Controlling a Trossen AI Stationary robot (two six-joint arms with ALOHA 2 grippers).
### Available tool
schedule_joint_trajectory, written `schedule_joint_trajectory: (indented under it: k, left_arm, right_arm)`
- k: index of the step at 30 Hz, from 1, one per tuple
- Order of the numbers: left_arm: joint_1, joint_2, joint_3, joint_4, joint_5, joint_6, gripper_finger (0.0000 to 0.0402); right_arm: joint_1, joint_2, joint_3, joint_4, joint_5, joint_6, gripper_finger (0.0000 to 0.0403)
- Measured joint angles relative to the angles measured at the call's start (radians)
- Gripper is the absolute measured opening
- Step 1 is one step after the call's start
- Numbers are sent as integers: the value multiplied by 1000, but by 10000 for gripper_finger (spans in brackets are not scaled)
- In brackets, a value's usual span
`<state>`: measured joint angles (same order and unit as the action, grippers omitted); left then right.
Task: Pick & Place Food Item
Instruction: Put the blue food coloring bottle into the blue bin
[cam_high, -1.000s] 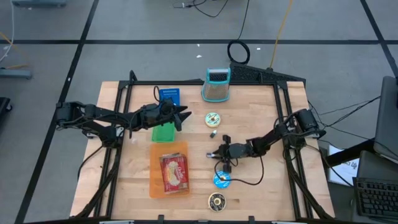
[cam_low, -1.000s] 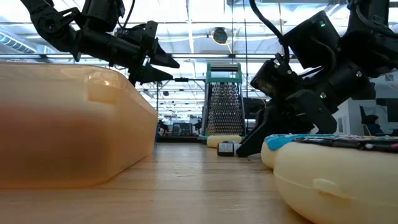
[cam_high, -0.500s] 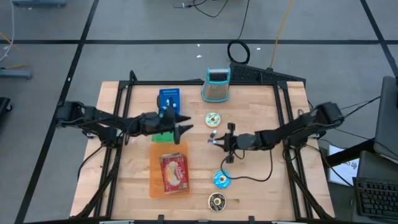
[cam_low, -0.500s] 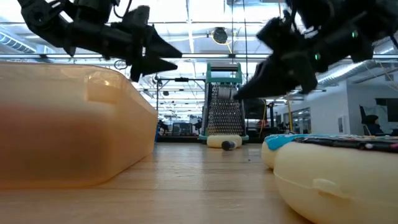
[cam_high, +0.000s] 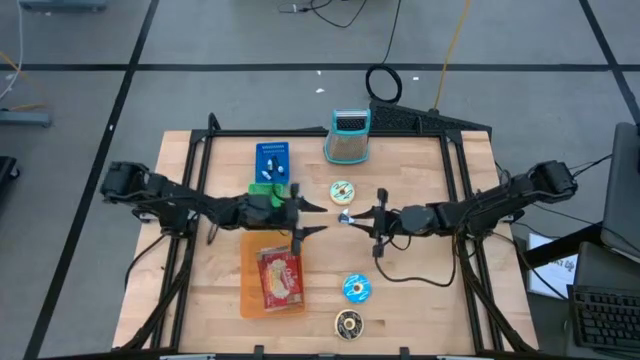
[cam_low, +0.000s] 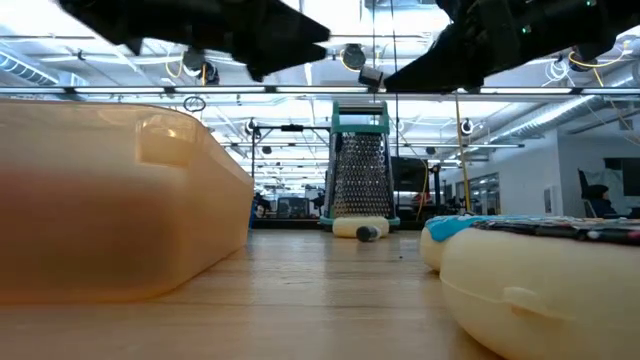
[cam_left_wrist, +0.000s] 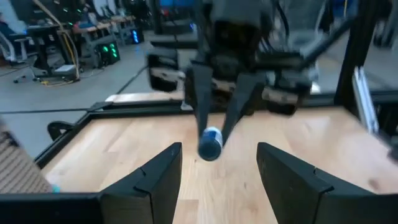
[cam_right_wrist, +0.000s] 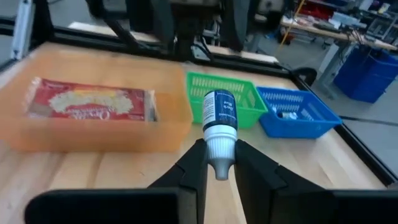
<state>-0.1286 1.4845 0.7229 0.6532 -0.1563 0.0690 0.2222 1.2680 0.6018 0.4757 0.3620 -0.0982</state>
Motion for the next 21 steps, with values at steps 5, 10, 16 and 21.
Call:
schedule_joint_trajectory:
  k: [5, 10, 16, 21]
  left_arm:
    - [-7, 115, 130, -60, 0, 83, 209]
    - [-3, 188, 204, -79, 0, 92, 209]
    - [0, 198, 220, -75, 0, 94, 209]
    - [0, 199, 220, -77, 0, 93, 190]
  right_arm:
    - [23, 0, 0, 28, 1, -28, 53]
    - [35, -1, 0, 62, 2, -48, 54]
    - [42, -1, 0, 73, 1, -49, 54]
    - [42, 0, 0, 73, 2, -49, 54]
